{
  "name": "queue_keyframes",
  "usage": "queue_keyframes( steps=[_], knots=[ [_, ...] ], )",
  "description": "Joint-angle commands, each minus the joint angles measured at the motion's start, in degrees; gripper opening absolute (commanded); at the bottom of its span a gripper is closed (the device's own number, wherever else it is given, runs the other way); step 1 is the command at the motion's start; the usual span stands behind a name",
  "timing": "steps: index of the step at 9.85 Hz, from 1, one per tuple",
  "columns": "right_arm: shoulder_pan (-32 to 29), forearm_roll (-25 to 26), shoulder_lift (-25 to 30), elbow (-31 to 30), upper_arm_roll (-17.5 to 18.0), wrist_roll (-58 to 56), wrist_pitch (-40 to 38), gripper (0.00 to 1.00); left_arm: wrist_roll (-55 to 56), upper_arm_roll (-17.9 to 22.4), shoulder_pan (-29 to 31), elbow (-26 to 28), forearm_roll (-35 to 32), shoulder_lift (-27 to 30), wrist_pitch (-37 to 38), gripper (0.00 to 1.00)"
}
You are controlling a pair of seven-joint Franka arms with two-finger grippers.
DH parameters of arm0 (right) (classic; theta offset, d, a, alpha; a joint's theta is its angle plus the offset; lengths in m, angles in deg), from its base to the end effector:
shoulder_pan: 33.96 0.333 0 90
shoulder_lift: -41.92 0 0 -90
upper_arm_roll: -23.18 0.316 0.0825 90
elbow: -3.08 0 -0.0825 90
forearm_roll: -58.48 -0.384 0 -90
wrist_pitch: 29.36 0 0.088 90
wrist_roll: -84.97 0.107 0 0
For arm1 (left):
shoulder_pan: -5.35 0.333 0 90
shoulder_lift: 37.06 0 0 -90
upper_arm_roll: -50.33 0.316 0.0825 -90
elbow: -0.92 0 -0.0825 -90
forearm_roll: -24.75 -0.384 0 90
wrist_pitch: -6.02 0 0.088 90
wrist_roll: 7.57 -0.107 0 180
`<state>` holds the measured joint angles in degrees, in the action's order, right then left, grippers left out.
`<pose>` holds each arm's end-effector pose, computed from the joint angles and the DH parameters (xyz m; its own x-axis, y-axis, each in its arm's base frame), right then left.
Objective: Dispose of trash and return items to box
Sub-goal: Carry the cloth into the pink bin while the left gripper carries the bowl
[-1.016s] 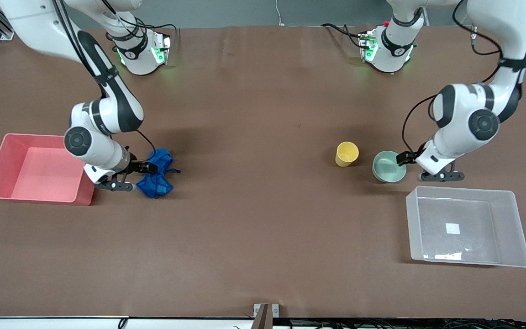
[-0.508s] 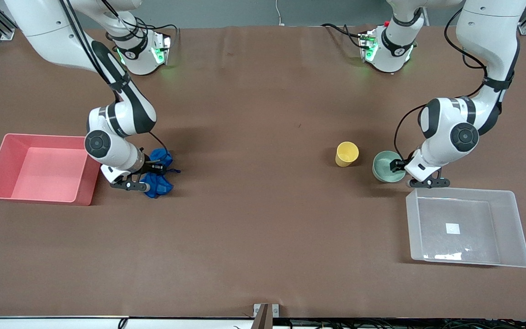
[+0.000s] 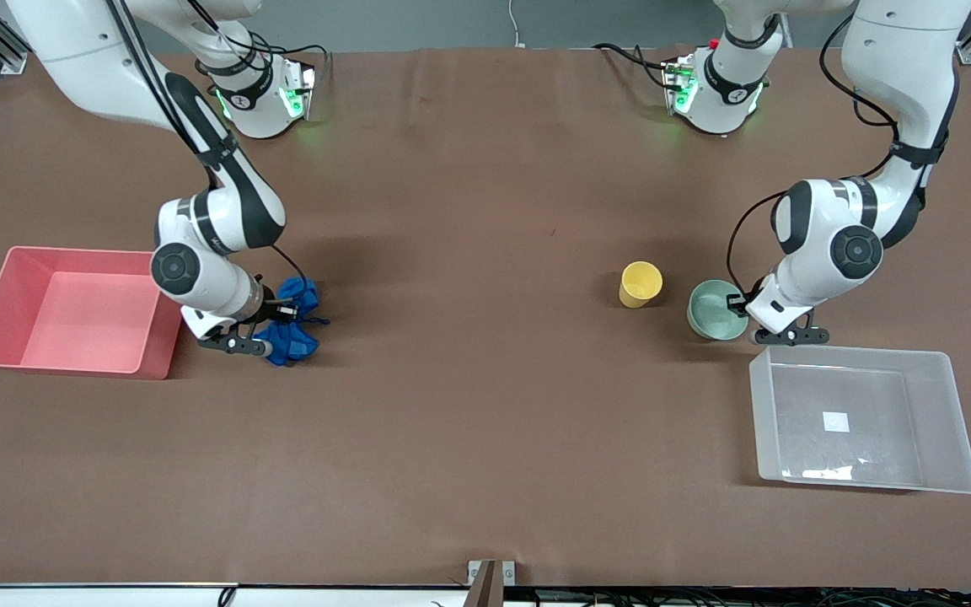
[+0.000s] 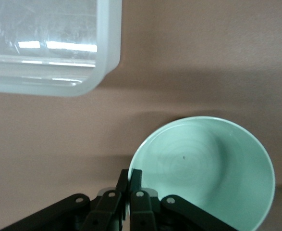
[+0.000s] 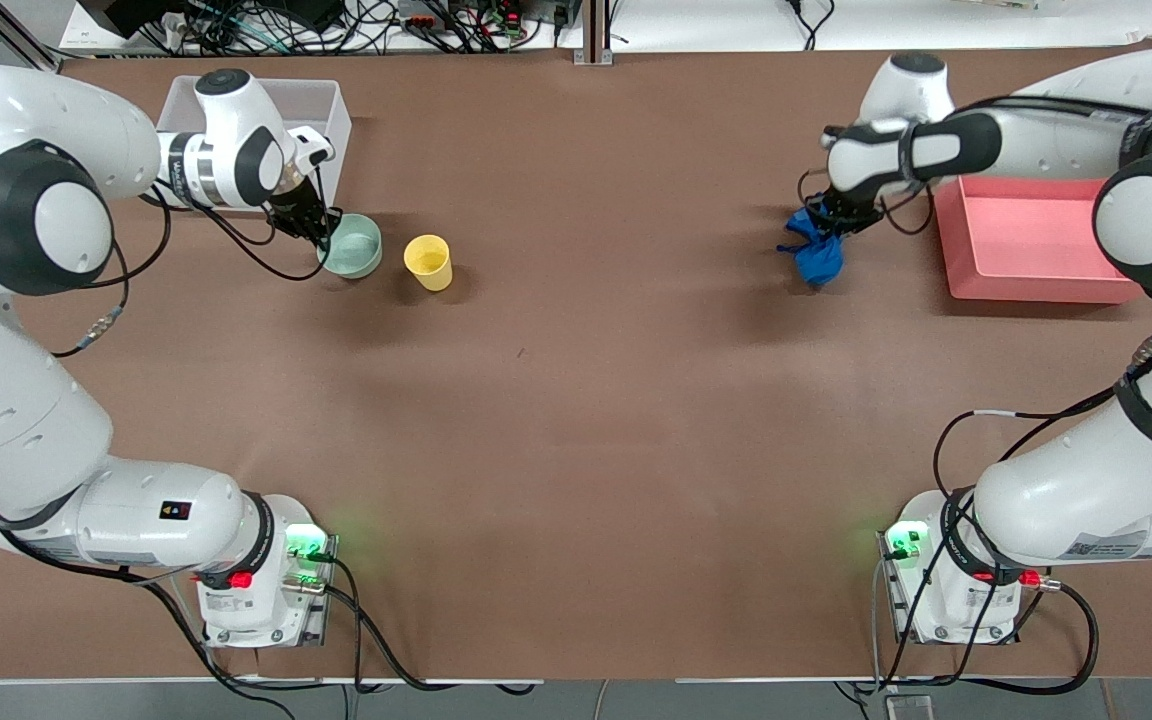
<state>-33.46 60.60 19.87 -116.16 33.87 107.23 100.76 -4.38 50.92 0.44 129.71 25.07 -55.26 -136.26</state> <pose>0.5554 0.1086 0.2285 0.9667 -0.1721 -0.1896 -0.1699 -0.9851 0.0276 0.5329 -0.0401 0.2165 0.9965 -0.0153 -0.0820 -0.0157 -0.9999 -0.0047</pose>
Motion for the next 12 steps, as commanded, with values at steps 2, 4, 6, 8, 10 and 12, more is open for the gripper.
queue_keyframes(
  steps=[2,4,6,8,10,12],
  knots=[
    [-2.2,0.7,5.0,15.7,-0.2,0.0,-23.1,0.01,-1.0,0.2,0.3,-0.9,0.3,11.5,13.7,0.0],
    [-3.1,0.9,9.4,20.7,-7.0,-12.1,-29.9,0.01,-1.1,0.6,0.6,-10.7,0.7,12.5,24.6,0.0],
    [-3.2,0.9,10.4,22.1,-18.4,-31.7,-30.9,0.01,-2.7,3.3,1.0,-22.6,0.9,4.5,25.0,0.0],
    [-3.6,2.7,9.6,20.9,-26.8,-45.1,-26.7,0.01,-3.8,6.3,1.1,-34.3,2.2,-5.0,25.0,0.0],
    [-4.4,2.4,8.2,12.3,-31.4,-52.6,-13.4,0.01,-8.6,10.4,1.1,-41.0,6.6,-10.3,25.1,0.0],
    [-4.4,-1.3,7.0,3.1,-31.5,-52.4,-2.6,0.0,-10.8,13.5,1.6,-48.1,9.8,-17.8,25.0,0.0]
  ],
)
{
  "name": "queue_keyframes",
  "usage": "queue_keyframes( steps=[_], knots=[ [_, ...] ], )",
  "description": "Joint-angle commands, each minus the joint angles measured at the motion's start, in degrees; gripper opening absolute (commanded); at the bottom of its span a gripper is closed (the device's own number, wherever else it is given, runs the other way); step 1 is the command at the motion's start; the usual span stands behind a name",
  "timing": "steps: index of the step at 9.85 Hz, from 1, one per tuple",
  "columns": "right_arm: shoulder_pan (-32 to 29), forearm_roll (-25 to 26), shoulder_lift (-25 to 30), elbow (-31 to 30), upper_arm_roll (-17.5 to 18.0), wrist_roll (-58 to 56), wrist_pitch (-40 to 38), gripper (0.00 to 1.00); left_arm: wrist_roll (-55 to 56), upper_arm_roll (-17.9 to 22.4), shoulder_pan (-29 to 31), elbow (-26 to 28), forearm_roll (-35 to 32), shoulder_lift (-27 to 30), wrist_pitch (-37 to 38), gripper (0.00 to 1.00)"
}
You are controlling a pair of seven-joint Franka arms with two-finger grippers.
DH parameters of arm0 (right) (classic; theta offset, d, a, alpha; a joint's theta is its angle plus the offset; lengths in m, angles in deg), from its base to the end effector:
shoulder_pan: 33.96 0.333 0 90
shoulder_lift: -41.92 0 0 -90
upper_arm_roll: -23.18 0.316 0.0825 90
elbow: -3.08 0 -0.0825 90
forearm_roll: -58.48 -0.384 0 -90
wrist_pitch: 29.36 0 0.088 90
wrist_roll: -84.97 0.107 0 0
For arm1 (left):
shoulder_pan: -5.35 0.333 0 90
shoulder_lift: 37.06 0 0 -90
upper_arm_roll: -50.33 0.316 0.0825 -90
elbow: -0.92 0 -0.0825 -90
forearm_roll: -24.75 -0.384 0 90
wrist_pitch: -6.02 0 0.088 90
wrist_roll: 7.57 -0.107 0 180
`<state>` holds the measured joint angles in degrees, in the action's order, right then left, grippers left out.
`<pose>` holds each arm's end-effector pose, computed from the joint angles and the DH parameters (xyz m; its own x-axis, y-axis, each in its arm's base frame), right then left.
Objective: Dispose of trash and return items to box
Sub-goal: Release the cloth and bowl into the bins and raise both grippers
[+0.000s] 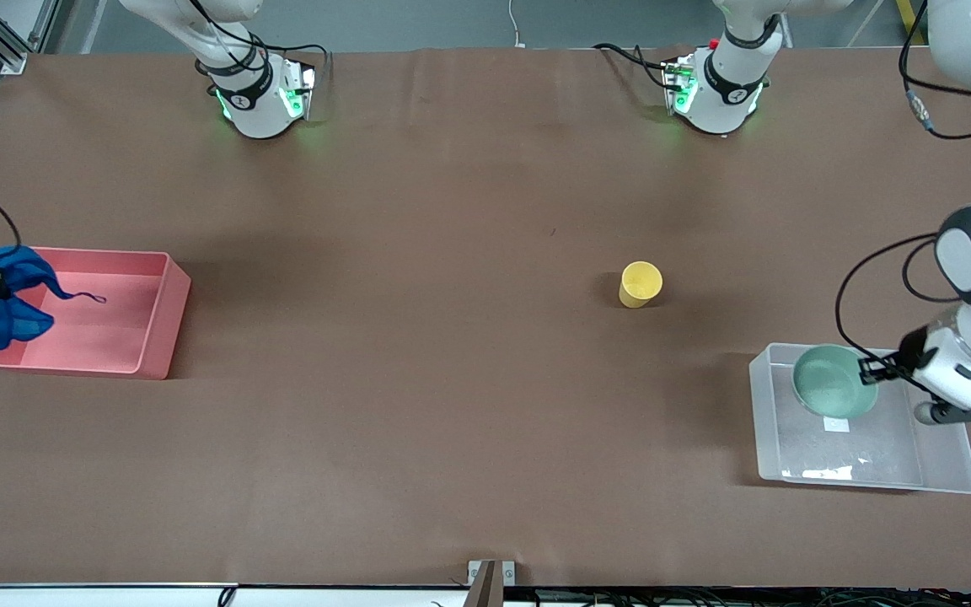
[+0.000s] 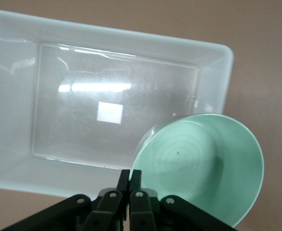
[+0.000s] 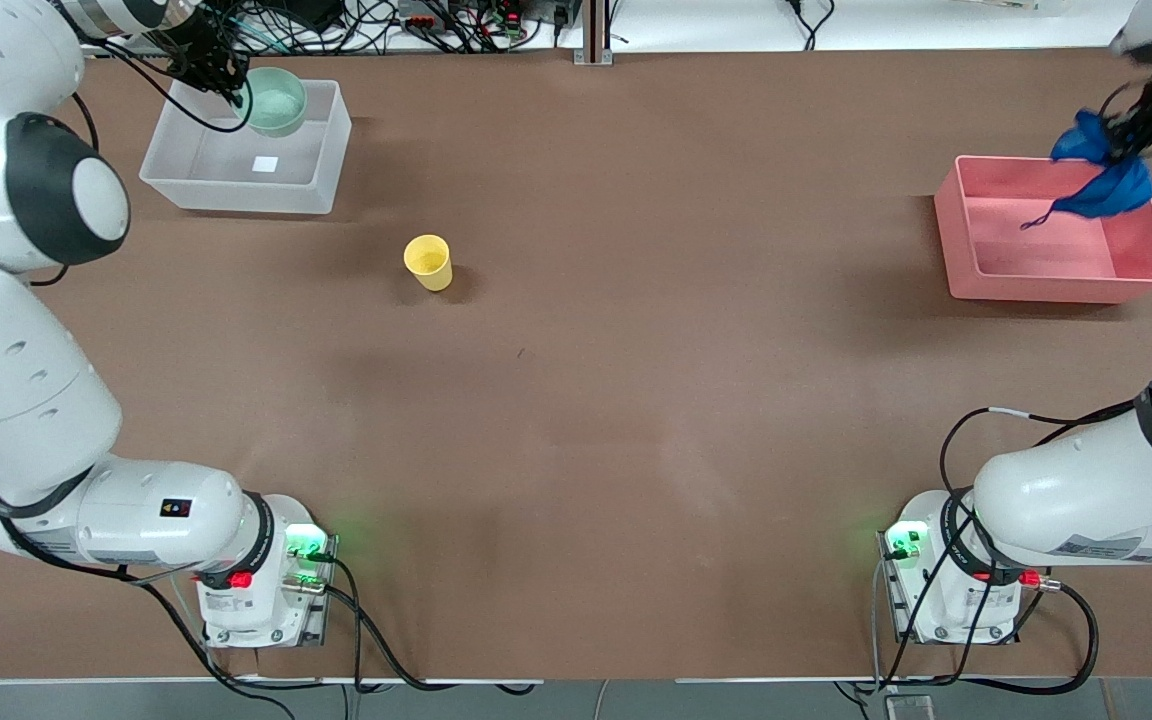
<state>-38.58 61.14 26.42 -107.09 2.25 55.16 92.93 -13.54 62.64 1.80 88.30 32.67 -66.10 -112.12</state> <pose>0.5493 -0.2541 0.3570 0.9890 0.1044 -0.1049 0.1144 -0.9890 0.0936 0.6930 0.0765 0.3743 0.9956 0.0831 0.0442 0.0825 -0.9965 0.0163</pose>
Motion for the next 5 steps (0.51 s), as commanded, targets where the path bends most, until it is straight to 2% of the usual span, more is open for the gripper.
queue_keyframes(
  steps=[1,3,4,5],
  knots=[
    [0.9,-5.5,-1.2,-9.8,0.2,-0.3,11.0,0.0,-2.9,2.9,0.2,-9.3,3.1,-11.0,0.5,0.0],
    [2.2,-8.5,-3.6,-14.3,0.9,-0.3,18.4,0.01,-3.6,3.1,0.6,-9.3,4.1,-13.3,-2.7,0.01],
    [1.9,-8.5,-5.7,-14.3,0.8,-0.8,19.2,0.05,-4.4,3.1,0.8,-8.8,4.2,-14.2,-2.9,0.02],
    [2.1,-8.5,-6.2,-14.5,0.8,-0.9,18.5,0.34,-4.4,3.1,0.8,-8.7,4.1,-15.2,-3.2,0.02]
  ],
)
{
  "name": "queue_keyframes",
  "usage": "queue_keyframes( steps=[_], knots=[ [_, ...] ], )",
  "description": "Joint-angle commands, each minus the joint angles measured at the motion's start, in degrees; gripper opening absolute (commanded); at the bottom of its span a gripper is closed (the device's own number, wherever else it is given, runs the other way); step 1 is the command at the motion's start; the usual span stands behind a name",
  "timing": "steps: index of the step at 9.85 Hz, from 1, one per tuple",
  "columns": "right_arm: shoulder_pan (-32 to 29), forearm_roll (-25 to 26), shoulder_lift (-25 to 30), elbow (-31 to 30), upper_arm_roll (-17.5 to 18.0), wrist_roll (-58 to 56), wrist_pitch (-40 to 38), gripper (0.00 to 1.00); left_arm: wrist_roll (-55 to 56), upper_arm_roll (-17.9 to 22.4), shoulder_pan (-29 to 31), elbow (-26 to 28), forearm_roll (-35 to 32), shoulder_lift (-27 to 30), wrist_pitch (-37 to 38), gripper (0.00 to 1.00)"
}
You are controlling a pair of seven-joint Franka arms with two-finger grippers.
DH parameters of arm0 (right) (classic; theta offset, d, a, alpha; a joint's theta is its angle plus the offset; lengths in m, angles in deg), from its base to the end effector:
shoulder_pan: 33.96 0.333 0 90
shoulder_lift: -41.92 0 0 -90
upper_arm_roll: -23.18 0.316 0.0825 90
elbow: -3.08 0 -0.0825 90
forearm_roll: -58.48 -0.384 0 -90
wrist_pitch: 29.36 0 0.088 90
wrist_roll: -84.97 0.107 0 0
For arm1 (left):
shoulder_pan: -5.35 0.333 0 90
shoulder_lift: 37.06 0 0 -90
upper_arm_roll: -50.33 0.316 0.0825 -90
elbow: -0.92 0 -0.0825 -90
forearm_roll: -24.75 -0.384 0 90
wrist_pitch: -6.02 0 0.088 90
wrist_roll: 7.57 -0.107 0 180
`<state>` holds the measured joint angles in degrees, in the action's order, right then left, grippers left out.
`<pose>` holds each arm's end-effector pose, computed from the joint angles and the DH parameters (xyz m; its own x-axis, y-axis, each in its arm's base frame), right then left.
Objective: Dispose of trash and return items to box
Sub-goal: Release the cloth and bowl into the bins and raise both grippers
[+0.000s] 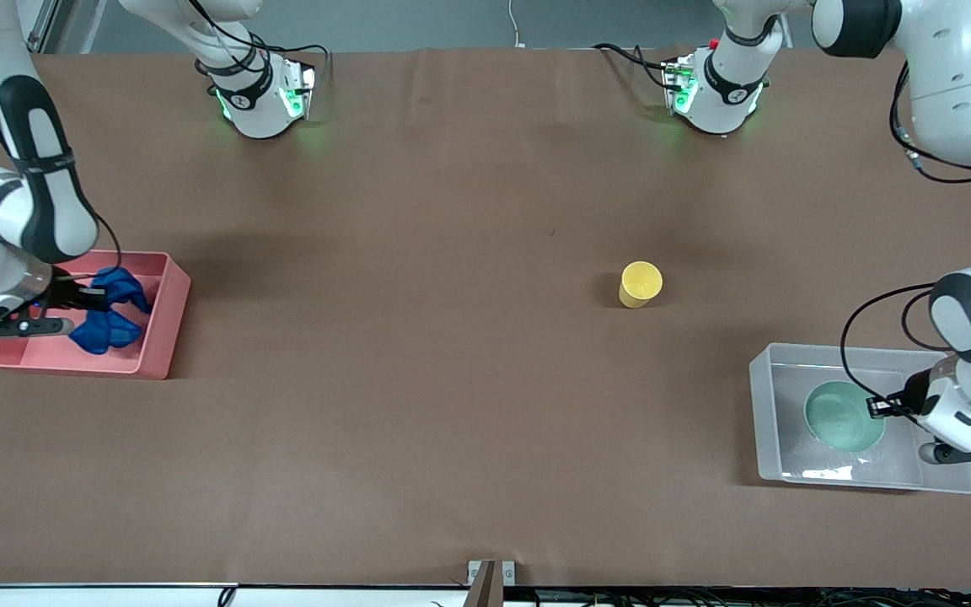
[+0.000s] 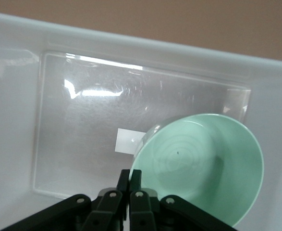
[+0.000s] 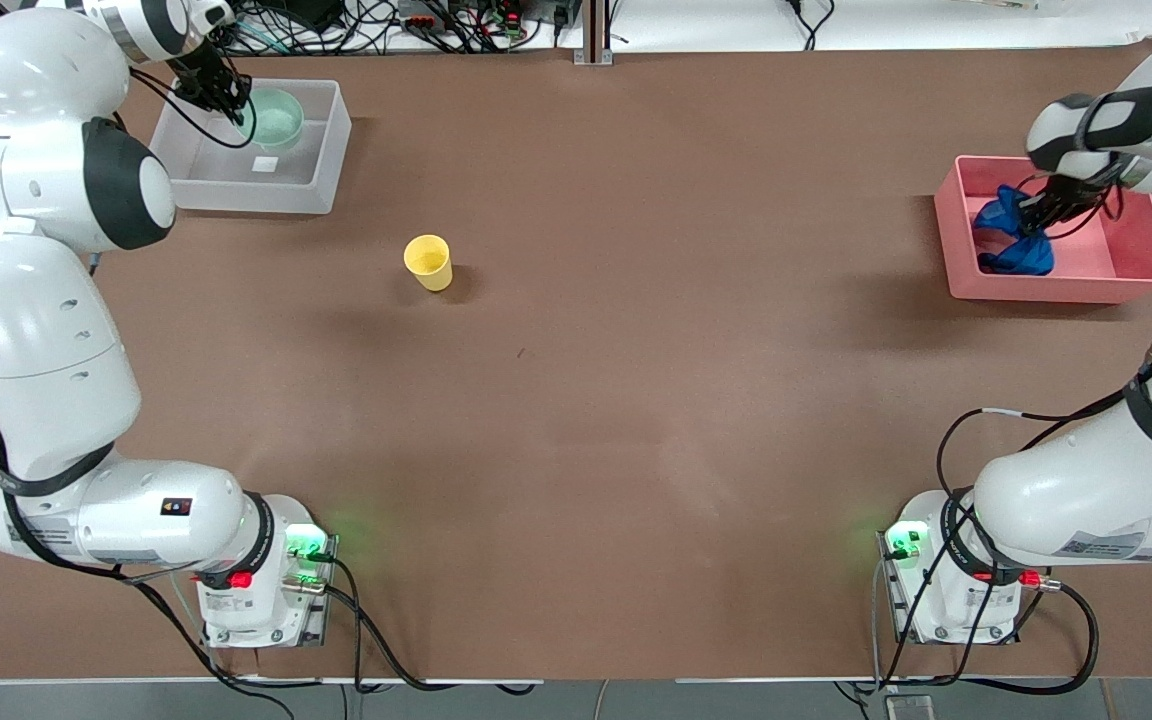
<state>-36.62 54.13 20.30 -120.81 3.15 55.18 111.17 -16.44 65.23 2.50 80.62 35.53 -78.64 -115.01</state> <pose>0.5158 -0.2167 0.2249 0.9925 0.0801 -0.0922 0.0842 -0.9956 0.0416 0.7236 0.1055 0.2906 0.9961 0.0861 0.0195 0.0864 -0.9962 -0.0117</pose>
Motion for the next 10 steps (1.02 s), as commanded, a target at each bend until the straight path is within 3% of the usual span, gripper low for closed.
queue_keyframes(
  steps=[1,3,4,5,6,7,8,10],
  knots=[
    [0.2,-1.5,-0.4,-0.7,0.0,-0.8,0.3,0.99,-1.5,0.4,0.0,-0.5,1.3,-3.1,-1.4,0.03],
    [0.1,-2.6,-0.2,0.7,0.2,0.2,0.2,1.0,-1.5,0.0,0.0,3.9,1.4,-3.2,-5.6,0.05],
    [0.3,-4.2,1.0,3.5,0.1,2.9,-3.0,1.0,-1.5,-0.1,-0.2,4.8,1.4,-3.1,-5.9,0.07],
    [0.3,-4.1,3.8,7.5,0.3,8.0,-11.5,1.0,-1.5,-0.1,-0.2,5.8,1.4,-3.1,-5.9,0.11],
    [-0.3,-3.7,6.6,11.7,2.8,12.6,-17.9,1.0,-1.5,-0.1,-0.3,6.0,1.3,-2.7,-5.8,0.3],
    [-1.3,-2.5,9.4,15.3,5.3,14.7,-23.6,1.0,-1.6,0.0,-0.4,6.1,1.0,-1.8,-5.3,0.76],
    [-1.4,-0.4,11.1,19.0,7.6,19.4,-29.2,1.0,-2.0,0.0,-0.5,6.5,0.6,1.6,-3.4,0.97],
    [-2.8,5.6,13.2,29.2,15.2,29.7,-45.3,1.0,-4.4,0.0,-0.5,6.3,0.3,9.1,2.5,1.0]
  ],
)
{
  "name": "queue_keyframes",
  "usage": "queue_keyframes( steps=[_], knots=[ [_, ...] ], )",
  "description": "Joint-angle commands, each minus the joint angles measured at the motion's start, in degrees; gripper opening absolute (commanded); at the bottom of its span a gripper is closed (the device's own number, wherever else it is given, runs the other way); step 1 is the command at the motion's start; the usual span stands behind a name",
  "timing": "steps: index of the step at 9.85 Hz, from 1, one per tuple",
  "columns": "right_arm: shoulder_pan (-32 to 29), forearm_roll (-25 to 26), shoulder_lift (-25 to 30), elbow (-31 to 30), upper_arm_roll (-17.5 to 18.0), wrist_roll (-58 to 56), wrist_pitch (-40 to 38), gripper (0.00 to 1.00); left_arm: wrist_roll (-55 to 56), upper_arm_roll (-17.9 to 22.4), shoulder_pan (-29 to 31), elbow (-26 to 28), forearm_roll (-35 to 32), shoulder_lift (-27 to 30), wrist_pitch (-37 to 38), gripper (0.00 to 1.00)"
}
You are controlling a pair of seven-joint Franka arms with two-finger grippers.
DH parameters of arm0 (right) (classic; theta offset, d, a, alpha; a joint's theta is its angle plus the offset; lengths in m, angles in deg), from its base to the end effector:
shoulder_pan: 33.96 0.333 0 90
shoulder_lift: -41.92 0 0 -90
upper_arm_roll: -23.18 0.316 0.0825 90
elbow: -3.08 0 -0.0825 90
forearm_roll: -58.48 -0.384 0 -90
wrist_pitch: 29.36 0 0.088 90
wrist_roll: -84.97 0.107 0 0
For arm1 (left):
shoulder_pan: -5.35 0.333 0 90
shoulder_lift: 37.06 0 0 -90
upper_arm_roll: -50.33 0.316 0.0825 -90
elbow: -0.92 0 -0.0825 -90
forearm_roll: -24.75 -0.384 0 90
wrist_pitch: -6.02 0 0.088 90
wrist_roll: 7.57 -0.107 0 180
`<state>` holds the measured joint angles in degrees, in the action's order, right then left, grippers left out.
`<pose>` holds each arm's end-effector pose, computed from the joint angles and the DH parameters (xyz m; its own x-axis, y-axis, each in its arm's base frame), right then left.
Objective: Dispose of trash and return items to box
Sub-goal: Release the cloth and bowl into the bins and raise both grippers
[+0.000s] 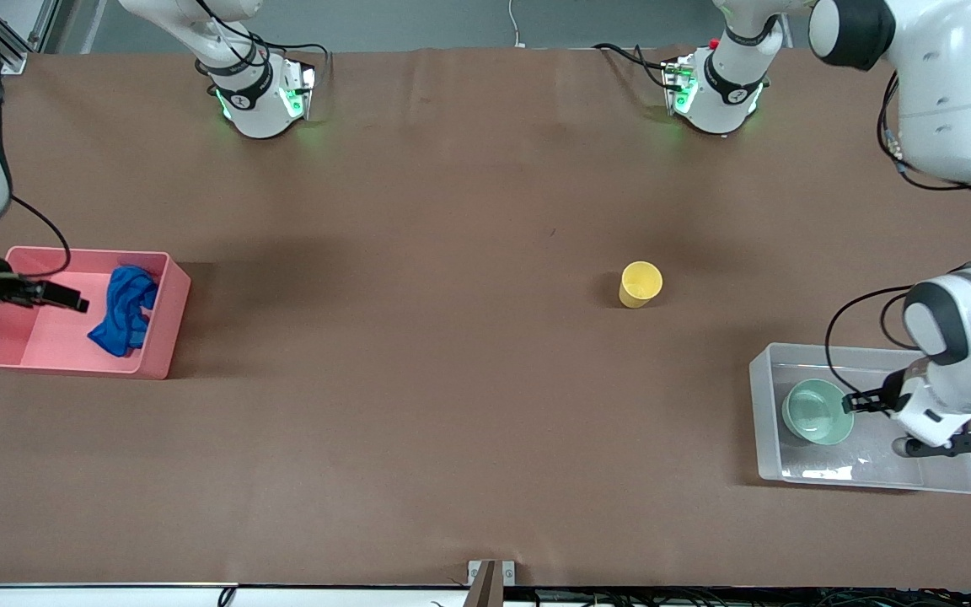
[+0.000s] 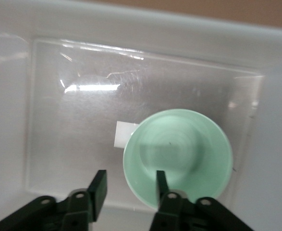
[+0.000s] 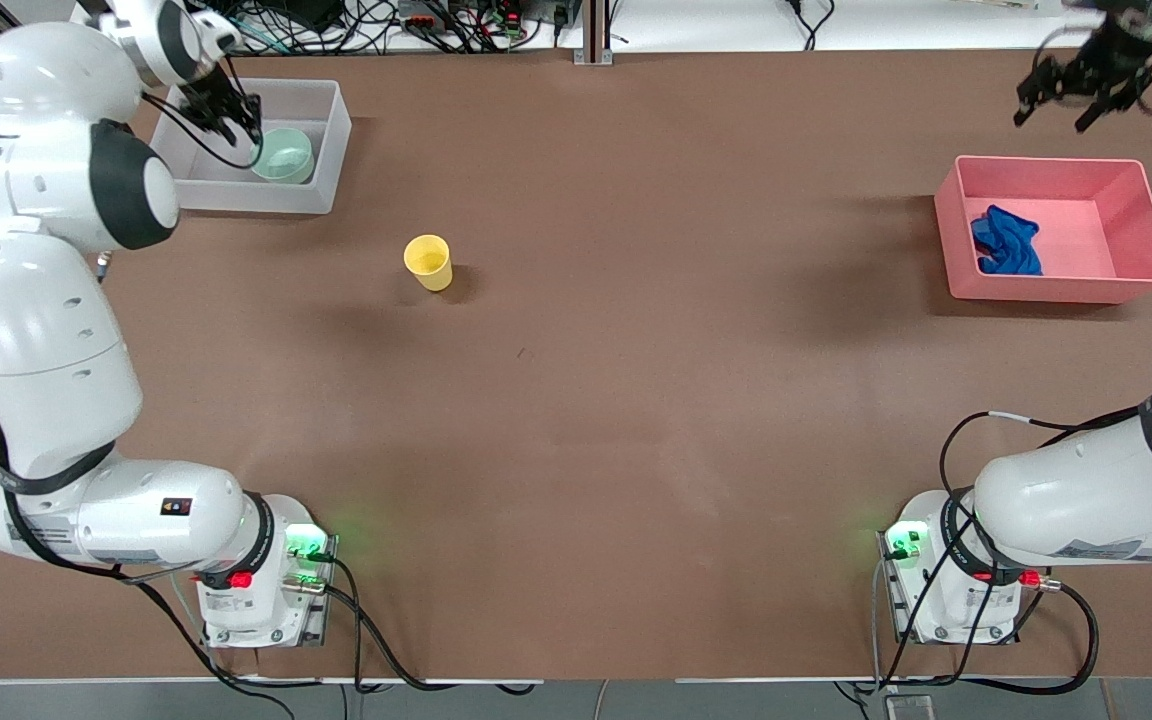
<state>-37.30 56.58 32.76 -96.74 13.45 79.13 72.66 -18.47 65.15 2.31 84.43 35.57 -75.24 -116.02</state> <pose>0.5821 -0.1271 0.4694 0.9842 -0.1322 -0.1177 -0.1351 -0.9907 -0.0165 0.7121 0.1053 0.3039 0.9979 0.0579 0.0302 0.0580 -0.9983 -0.0017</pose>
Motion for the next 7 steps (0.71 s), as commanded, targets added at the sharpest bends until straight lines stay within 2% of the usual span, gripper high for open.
queue_keyframes(
  steps=[1,2,3,5,6,7],
  knots=[
    [-1.8,3.2,2.8,8.6,6.5,7.7,-11.3,1.0,-2.5,-0.3,-0.5,2.6,0.3,9.7,7.8,1.0],
    [-0.9,3.2,5.4,10.5,6.1,7.2,-13.7,1.0,-1.8,-2.8,-0.5,3.2,0.0,13.5,12.4,1.0],
    [-0.5,3.2,8.6,10.6,5.9,6.7,-15.9,1.0,0.2,-5.9,-0.6,6.9,-3.9,18.4,14.8,1.0],
    [-0.4,2.9,12.6,10.7,6.0,3.1,-17.5,1.0,7.9,-14.5,-0.3,17.7,-9.6,26.8,14.5,1.0],
    [-0.4,3.1,12.6,10.8,6.6,2.2,-17.4,1.0,10.7,-17.6,-0.2,22.5,-9.8,30.0,12.6,1.0],
    [-1.0,3.1,12.5,11.1,7.1,2.1,-17.4,1.0,14.1,-20.6,-0.3,29.7,-9.9,33.1,8.0,1.0]
  ],
)
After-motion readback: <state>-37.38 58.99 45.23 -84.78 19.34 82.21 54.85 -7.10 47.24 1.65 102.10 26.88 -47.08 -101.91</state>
